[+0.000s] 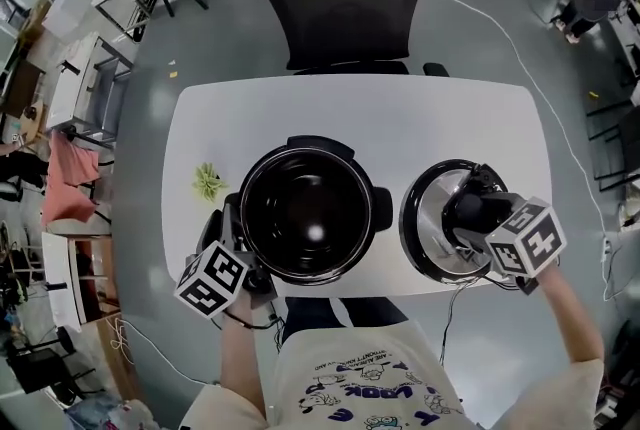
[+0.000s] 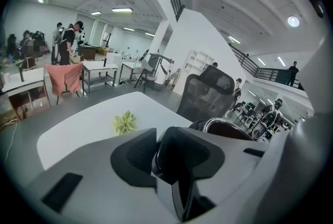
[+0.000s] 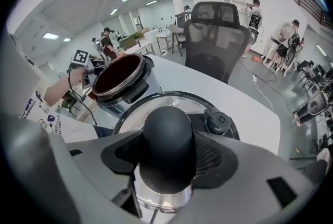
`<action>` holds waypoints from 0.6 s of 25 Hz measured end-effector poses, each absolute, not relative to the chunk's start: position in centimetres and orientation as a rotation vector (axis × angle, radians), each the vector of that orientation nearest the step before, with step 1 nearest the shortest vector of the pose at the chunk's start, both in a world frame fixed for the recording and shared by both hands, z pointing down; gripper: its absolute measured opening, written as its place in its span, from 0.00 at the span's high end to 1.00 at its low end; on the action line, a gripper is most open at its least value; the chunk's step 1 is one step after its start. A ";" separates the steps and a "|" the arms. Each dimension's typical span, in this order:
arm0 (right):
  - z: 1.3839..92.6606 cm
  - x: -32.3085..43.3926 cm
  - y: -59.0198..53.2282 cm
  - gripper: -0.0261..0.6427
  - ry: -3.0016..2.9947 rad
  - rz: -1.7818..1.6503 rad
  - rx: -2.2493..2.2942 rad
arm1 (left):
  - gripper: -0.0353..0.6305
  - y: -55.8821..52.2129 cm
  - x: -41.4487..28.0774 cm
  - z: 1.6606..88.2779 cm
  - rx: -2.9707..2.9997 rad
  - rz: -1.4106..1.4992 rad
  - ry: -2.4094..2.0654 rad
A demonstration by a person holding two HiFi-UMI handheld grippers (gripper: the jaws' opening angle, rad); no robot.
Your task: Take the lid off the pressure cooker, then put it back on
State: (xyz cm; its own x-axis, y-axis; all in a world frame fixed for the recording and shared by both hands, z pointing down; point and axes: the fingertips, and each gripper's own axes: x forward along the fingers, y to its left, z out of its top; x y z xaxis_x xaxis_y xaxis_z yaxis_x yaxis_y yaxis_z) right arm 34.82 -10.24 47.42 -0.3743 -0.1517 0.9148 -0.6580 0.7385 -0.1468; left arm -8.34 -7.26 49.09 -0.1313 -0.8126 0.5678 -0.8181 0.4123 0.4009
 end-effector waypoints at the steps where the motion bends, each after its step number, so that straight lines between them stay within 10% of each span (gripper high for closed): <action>1: 48.1 34.8 -10.2 0.52 -1.909 0.621 0.618 | 0.76 -7.2 -8.4 49.2 1.385 0.005 -1.927; 15: 56.0 32.4 -9.9 0.52 -1.882 0.609 0.652 | 0.76 -7.0 -8.6 49.2 1.388 0.010 -1.958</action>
State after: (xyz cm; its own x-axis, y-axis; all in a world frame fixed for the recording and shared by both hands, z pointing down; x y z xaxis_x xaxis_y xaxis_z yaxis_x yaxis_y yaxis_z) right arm 32.44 -9.94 55.96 -0.3442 -0.1665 0.9240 -0.6764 0.7265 -0.1211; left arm -8.58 -7.01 49.18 -0.1564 -0.8170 0.5551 -0.8224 0.4190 0.3849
